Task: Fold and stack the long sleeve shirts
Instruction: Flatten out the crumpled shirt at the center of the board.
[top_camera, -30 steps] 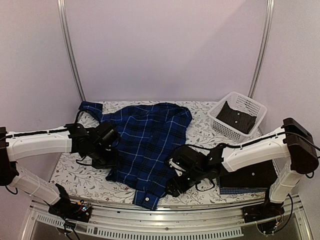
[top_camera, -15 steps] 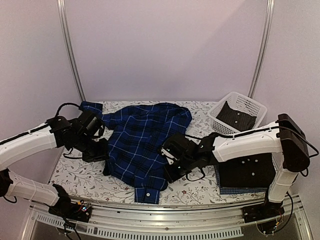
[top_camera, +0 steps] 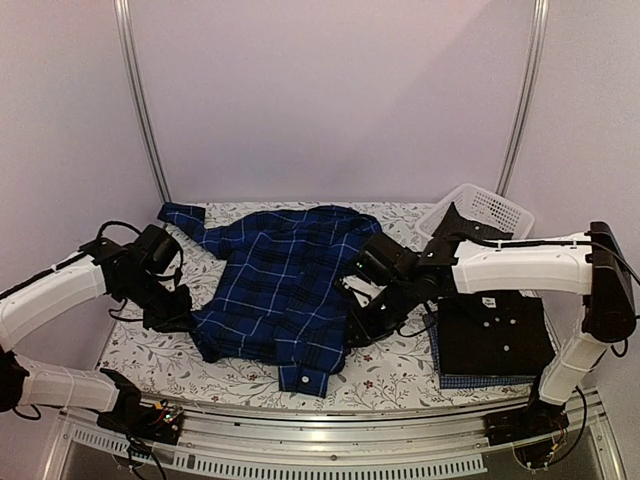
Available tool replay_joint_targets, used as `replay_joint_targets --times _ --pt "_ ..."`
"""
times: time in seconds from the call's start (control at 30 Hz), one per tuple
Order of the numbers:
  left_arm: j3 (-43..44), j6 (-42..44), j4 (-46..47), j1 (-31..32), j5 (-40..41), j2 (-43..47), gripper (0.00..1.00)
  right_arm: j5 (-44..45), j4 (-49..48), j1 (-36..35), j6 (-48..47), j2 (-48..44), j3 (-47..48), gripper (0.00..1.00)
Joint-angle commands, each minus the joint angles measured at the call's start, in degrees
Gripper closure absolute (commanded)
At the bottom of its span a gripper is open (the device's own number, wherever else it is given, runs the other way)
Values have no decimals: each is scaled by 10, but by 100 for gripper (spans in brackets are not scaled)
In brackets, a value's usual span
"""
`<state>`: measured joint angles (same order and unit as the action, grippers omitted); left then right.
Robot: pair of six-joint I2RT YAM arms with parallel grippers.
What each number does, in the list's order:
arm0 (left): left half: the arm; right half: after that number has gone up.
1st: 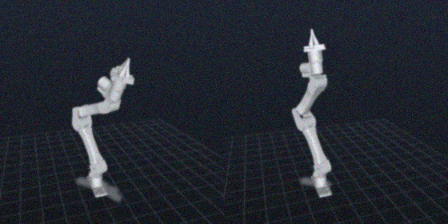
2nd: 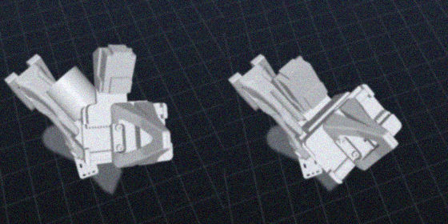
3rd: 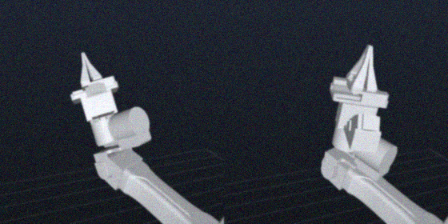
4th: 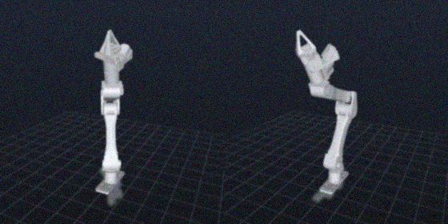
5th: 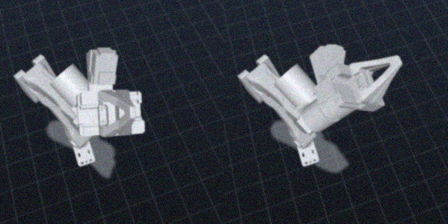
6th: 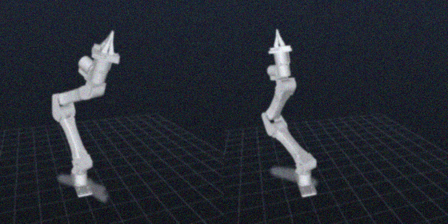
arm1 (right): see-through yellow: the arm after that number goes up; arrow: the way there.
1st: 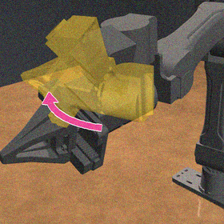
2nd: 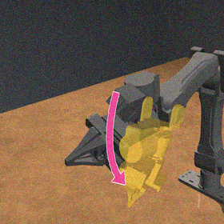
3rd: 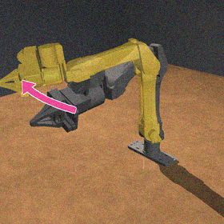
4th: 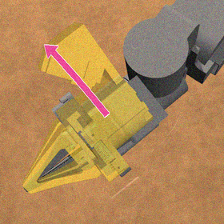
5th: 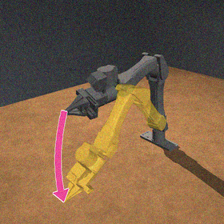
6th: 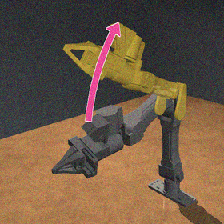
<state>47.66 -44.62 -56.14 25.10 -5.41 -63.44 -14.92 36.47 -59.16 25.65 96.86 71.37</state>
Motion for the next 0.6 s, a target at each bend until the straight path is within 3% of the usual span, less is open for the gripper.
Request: replay_joint_targets --times 0.0,0.1,0.23,0.43,0.57 --pt "-43 12 18 -15 -31 2 67 -24 14 3 1 17 -21 58" --pt "-31 14 17 -14 -19 12 54 10 22 3 2 11 -5 40" --pt "-5 24 30 -14 -17 18 50 51 13 3 3 8 0 37" --pt "12 27 90 -3 -18 0 62 94 -12 9 -6 70 62 37" --pt "-14 31 182 0 -70 -26 69 93 -42 26 -16 125 102 40"
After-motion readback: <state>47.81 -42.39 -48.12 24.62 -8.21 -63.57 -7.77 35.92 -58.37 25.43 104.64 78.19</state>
